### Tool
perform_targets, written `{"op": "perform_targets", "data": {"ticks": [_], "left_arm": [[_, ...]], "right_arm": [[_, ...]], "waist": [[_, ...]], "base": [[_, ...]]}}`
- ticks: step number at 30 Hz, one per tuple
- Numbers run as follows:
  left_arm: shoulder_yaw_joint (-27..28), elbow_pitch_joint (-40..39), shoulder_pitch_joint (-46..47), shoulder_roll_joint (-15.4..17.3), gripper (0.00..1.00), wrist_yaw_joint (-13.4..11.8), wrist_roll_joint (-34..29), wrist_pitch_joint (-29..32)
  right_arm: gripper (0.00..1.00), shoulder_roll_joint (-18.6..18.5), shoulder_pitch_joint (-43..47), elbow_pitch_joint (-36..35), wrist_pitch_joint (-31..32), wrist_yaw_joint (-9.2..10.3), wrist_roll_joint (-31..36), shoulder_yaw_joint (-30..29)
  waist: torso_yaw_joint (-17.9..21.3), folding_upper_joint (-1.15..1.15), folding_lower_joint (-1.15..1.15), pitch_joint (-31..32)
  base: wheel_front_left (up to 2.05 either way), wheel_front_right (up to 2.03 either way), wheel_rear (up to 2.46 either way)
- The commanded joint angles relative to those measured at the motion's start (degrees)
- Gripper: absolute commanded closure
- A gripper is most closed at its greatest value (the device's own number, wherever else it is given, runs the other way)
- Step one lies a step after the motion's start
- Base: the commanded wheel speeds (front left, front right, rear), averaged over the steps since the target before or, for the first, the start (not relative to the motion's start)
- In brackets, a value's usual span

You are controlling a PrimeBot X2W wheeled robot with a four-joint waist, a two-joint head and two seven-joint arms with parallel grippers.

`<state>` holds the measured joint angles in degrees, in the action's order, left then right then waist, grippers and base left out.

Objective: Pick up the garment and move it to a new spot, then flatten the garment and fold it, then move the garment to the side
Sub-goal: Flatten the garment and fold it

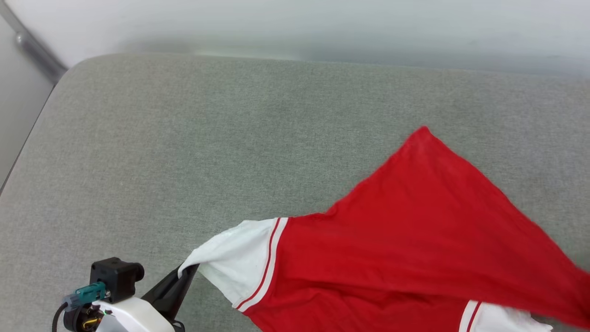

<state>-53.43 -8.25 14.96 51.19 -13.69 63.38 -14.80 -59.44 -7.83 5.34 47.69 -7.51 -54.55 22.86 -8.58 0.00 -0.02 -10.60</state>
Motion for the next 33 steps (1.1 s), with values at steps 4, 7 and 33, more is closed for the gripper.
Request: {"op": "perform_targets", "data": {"ticks": [4, 7, 33], "left_arm": [[0.09, -0.28, -0.81, 0.26, 1.0, -0.37, 0.27, -0.08], [-0.1, -0.29, -0.79, 0.28, 1.0, -0.28, 0.13, 0.13], [-0.9, 1.71, 7.1, -4.26, 1.0, 2.87, -3.57, 1.61]], "right_arm": [[1.0, 2.38, 10.44, -0.15, -2.97, 0.03, -1.07, -3.42], [1.0, 3.72, 14.9, -1.04, -3.4, 0.03, -1.45, -4.83], [0.0, 7.03, -22.44, -11.64, 9.14, 0.04, 9.74, -7.08]], "waist": [[0.74, 0.0, 0.02, 0.31], [0.93, 0.0, 0.02, 0.25], [-3.61, 0.0, 0.02, -7.78]], "base": [[0.0, 0.0, 0.0], [0.0, 0.0, 0.0], [0.0, 0.0, 0.0]]}}
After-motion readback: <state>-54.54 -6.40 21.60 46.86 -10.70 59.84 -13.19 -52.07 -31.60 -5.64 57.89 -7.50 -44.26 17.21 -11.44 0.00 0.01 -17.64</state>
